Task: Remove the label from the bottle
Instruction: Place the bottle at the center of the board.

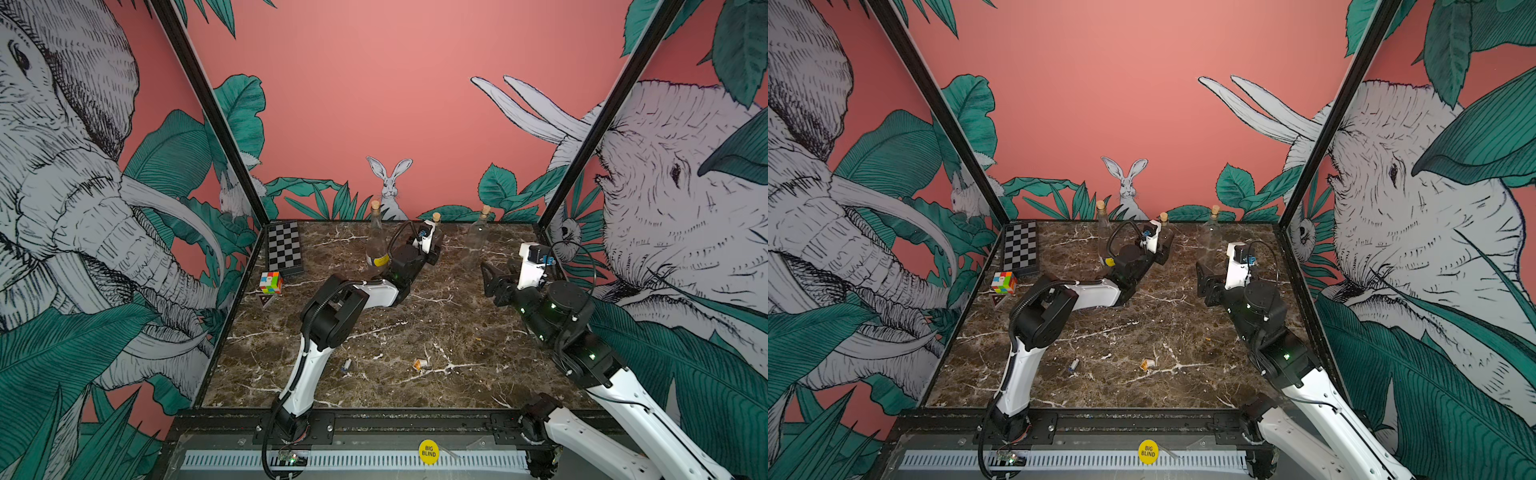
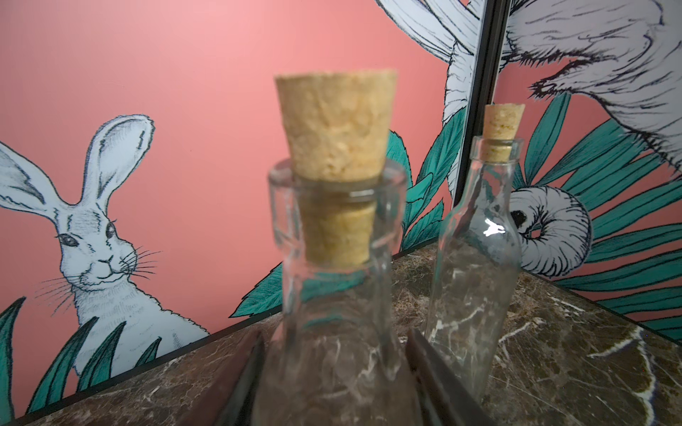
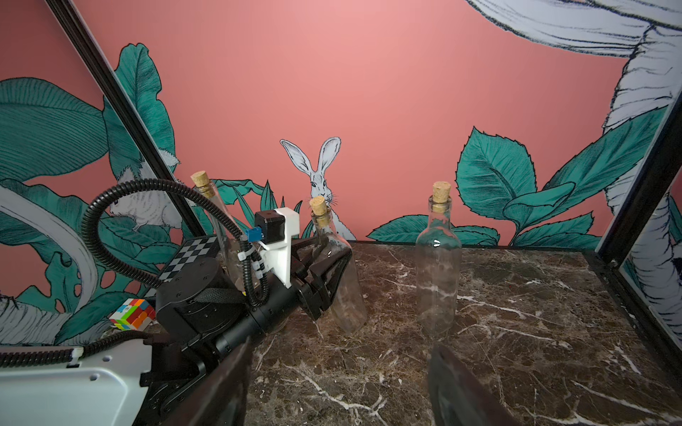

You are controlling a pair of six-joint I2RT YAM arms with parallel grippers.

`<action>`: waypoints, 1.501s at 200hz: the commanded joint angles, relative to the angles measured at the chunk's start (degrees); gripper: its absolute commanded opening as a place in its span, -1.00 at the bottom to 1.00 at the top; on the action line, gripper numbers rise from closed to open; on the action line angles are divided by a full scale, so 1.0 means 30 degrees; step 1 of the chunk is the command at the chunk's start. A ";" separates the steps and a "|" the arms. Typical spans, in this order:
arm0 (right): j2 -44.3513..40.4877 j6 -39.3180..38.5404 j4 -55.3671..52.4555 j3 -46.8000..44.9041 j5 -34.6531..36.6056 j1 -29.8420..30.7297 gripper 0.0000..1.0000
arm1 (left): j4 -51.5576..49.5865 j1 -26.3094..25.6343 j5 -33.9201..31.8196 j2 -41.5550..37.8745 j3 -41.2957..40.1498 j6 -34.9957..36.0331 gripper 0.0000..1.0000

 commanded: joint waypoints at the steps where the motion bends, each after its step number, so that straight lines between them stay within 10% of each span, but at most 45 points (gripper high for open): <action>1: 0.0026 -0.0077 0.0517 0.0538 0.0125 -0.0108 0.46 | 0.1431 0.0042 0.0187 -0.0294 0.0564 -0.0141 -0.18; 115: -0.0355 -0.0456 0.0281 0.0601 0.0477 -0.0144 0.49 | 0.0661 0.0244 0.0517 0.0072 0.0684 -0.0141 0.13; 213: -0.0646 -0.0227 0.0436 0.0136 0.0507 -0.0116 0.57 | 0.0366 0.0229 0.1920 -0.0776 -0.0048 0.0624 0.64; 224: -0.0677 -0.0231 0.0452 0.0128 0.0507 -0.0144 0.59 | 0.0425 0.0230 0.1918 -0.0919 -0.0164 0.0643 0.98; 300: -0.0586 0.0239 0.0738 0.0068 -0.0367 -0.0164 0.64 | 0.0368 0.0368 0.0984 -0.3967 -0.2233 0.1645 0.99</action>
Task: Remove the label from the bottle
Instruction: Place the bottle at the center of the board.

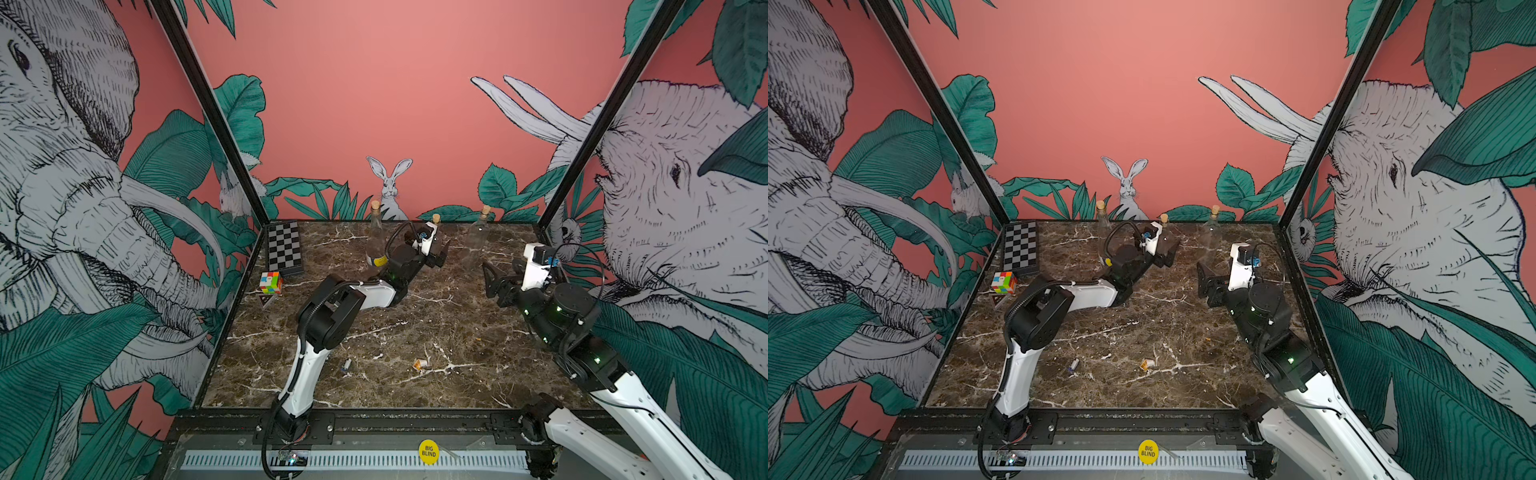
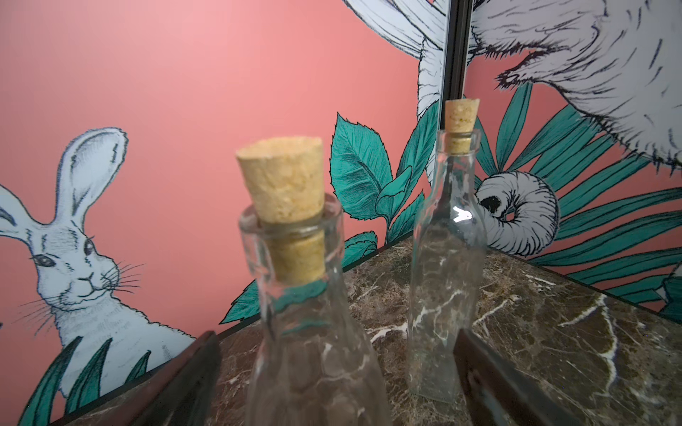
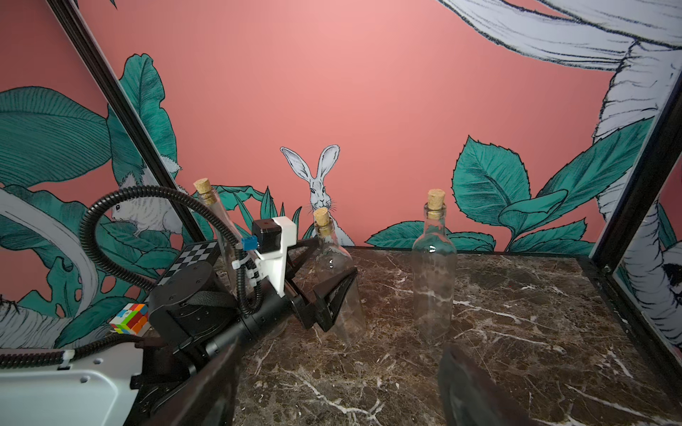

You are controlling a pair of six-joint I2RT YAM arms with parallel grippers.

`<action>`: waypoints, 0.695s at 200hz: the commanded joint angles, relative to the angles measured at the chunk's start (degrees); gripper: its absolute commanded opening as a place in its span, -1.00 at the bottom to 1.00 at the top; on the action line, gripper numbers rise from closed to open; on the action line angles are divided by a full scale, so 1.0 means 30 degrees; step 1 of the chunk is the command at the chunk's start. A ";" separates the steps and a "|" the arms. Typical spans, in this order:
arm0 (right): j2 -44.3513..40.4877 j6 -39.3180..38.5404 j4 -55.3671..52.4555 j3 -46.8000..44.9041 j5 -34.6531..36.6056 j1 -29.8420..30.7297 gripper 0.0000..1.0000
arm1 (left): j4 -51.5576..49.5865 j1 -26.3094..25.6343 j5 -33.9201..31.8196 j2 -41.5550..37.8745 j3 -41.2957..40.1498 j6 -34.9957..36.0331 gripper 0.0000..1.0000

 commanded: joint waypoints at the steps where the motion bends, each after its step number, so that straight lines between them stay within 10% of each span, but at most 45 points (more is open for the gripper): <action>1: -0.0092 0.0289 0.0875 0.0011 -0.0377 -0.0096 0.64 | 0.0521 0.0146 -0.0493 -0.2549 -0.0828 0.0677 0.99; 57: 0.0199 0.0325 0.0377 0.1499 -0.1253 -0.0084 0.73 | -0.2931 0.0149 0.1599 -0.7967 -0.1424 0.1760 0.99; 139: 0.0229 0.2107 -0.0631 0.2507 -0.7955 -0.0067 0.83 | -2.3851 0.1760 -0.0126 -1.7279 0.5153 0.2754 0.98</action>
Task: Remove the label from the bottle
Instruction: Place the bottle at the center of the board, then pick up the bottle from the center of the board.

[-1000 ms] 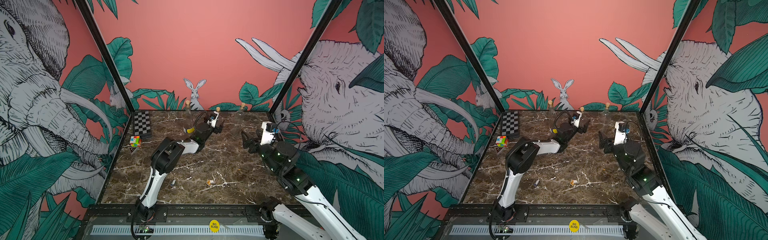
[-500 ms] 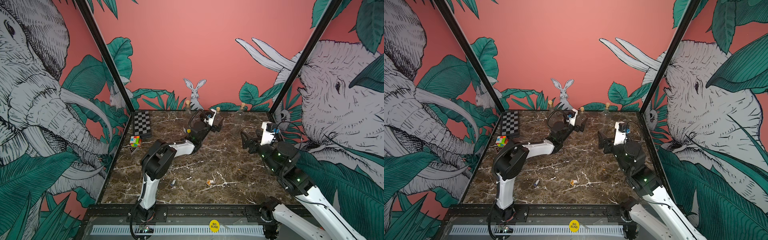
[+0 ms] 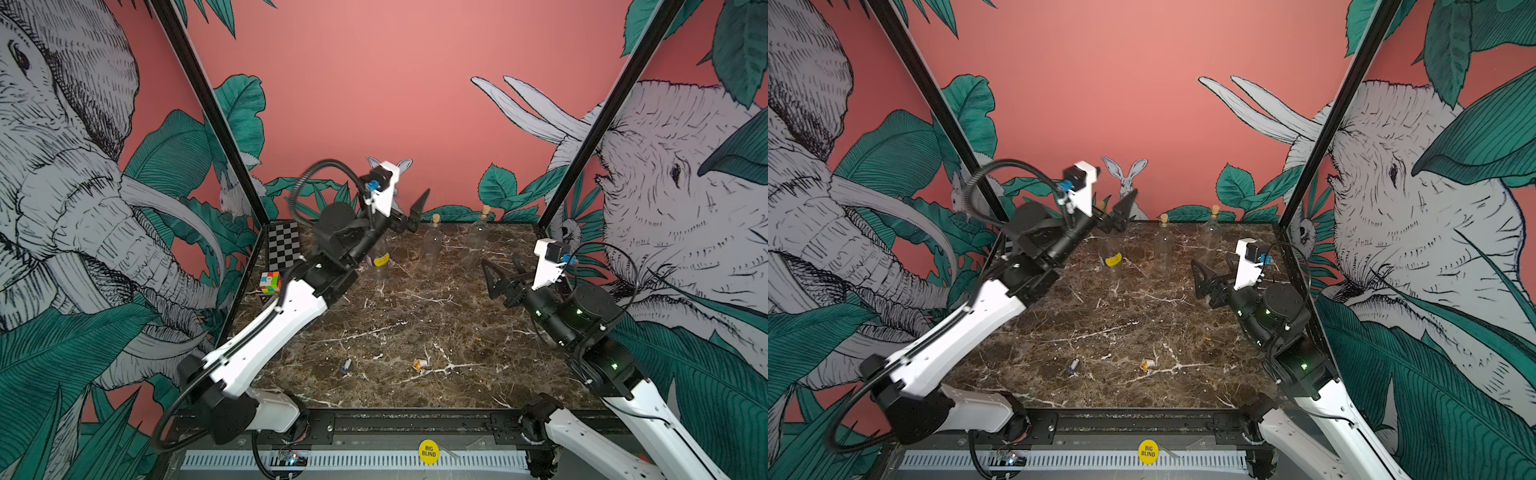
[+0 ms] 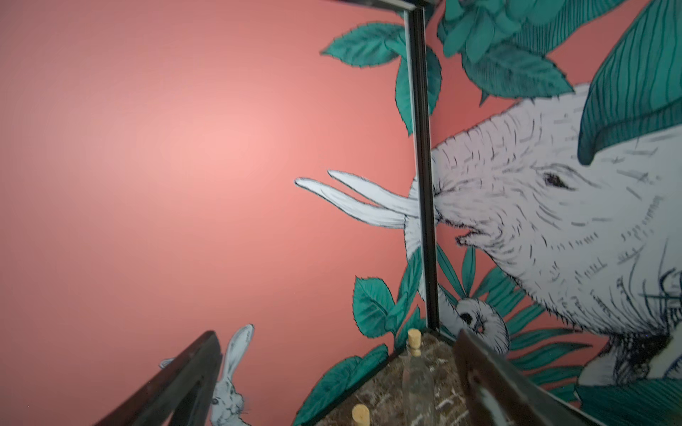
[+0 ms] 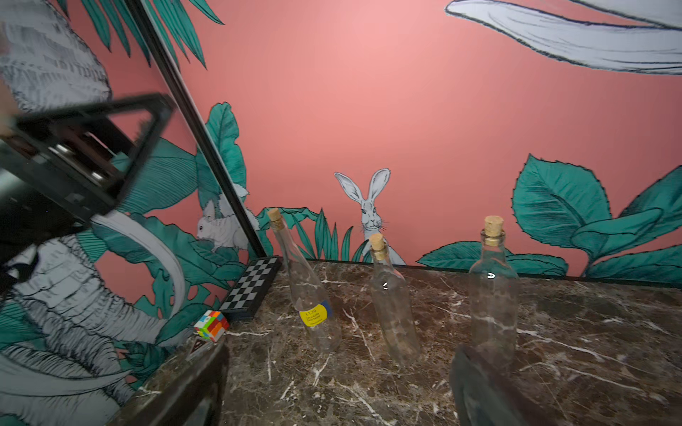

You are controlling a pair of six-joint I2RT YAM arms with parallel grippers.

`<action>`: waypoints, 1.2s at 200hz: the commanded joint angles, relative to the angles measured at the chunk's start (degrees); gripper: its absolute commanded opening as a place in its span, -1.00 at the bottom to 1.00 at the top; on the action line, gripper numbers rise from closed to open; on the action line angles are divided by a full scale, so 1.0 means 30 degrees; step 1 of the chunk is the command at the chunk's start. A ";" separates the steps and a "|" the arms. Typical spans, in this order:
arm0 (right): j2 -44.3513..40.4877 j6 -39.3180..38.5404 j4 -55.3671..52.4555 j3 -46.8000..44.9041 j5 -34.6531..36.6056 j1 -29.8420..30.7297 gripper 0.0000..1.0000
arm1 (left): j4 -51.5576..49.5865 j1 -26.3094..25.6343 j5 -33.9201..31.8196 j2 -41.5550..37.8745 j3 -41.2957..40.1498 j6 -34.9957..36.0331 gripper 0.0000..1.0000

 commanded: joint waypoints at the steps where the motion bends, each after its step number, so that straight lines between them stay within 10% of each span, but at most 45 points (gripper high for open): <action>1: 0.0367 0.0656 -0.0214 0.0749 -0.3874 -0.0062 0.83 | -0.8161 0.1703 0.0148 -0.1295 0.1396 0.0919 0.99; 58: 0.0442 0.0371 -0.1265 0.0734 -0.6930 -0.0063 0.85 | -0.7944 0.9246 0.9477 -0.0927 -0.1059 -0.3725 0.97; 240: 0.4317 0.0216 -0.0201 0.1095 -0.8114 -0.0063 0.90 | -0.0268 0.9684 1.3965 0.8670 -0.1388 -0.1339 0.91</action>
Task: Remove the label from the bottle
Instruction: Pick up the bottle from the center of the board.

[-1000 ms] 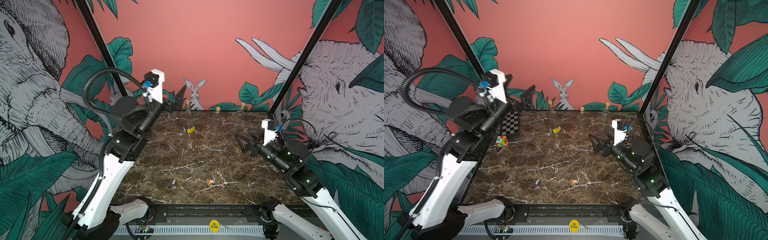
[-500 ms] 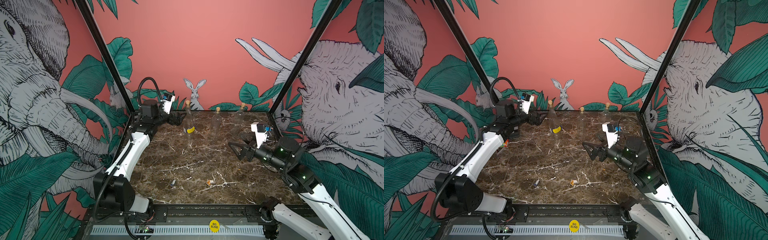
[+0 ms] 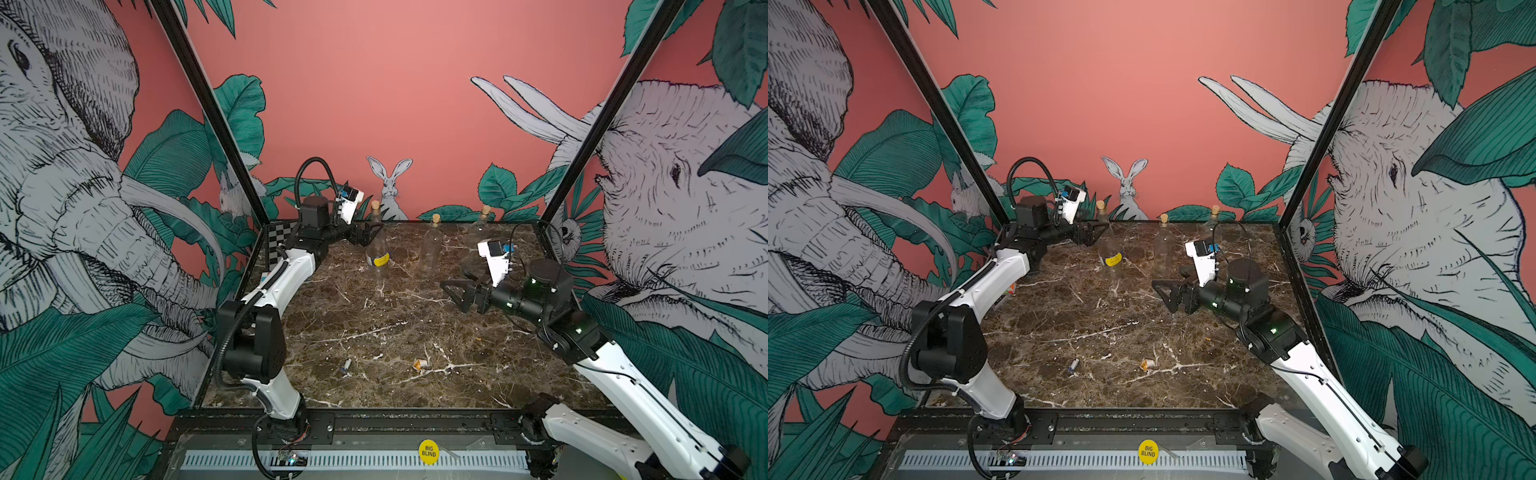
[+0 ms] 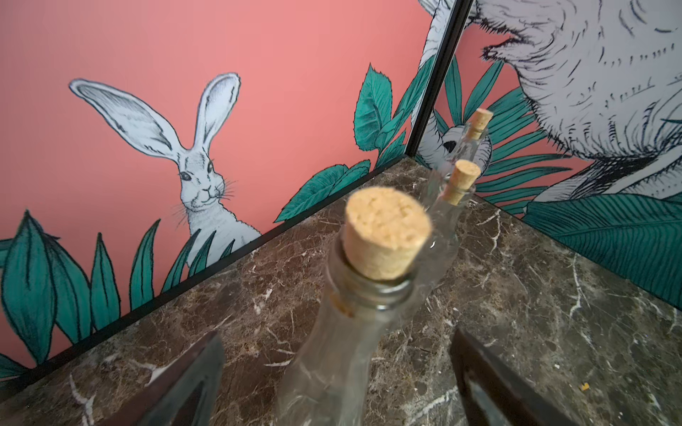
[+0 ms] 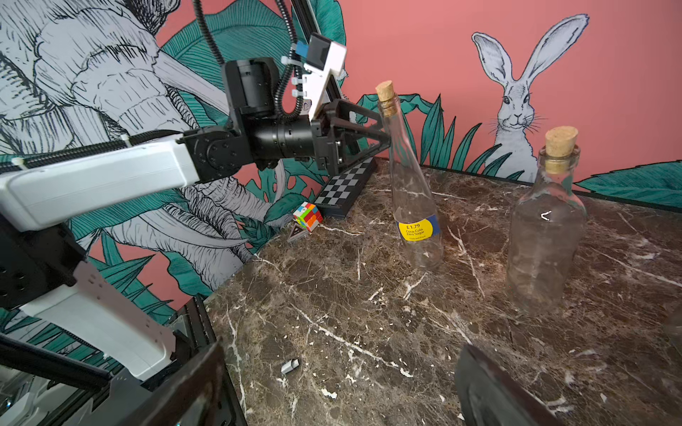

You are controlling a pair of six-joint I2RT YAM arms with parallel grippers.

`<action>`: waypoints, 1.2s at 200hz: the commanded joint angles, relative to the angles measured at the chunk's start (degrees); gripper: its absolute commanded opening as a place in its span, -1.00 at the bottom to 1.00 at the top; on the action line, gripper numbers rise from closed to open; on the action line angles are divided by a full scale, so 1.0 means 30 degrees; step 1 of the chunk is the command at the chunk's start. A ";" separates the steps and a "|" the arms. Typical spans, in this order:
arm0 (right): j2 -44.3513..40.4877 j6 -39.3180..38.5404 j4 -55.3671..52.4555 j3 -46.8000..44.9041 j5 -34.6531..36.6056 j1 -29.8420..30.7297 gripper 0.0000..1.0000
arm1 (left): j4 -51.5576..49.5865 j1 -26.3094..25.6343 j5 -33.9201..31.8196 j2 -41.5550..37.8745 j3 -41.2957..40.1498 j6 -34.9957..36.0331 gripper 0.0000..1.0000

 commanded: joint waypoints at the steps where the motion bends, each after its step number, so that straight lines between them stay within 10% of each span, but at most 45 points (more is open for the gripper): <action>1: 0.0247 0.0106 0.1021 0.0200 -0.0340 -0.0056 0.90 | 0.1285 0.0083 0.0509 0.0381 0.0955 0.0382 0.91; 154: 0.2071 0.0399 0.0851 0.0757 -0.0272 -0.0056 0.86 | 0.4224 -0.0625 0.2123 0.3308 0.1161 -0.0933 0.66; 240: 0.2190 0.0435 0.0291 0.1075 0.0451 -0.0052 0.84 | 0.5143 -0.0685 0.2168 0.3270 0.0303 -0.1733 -0.43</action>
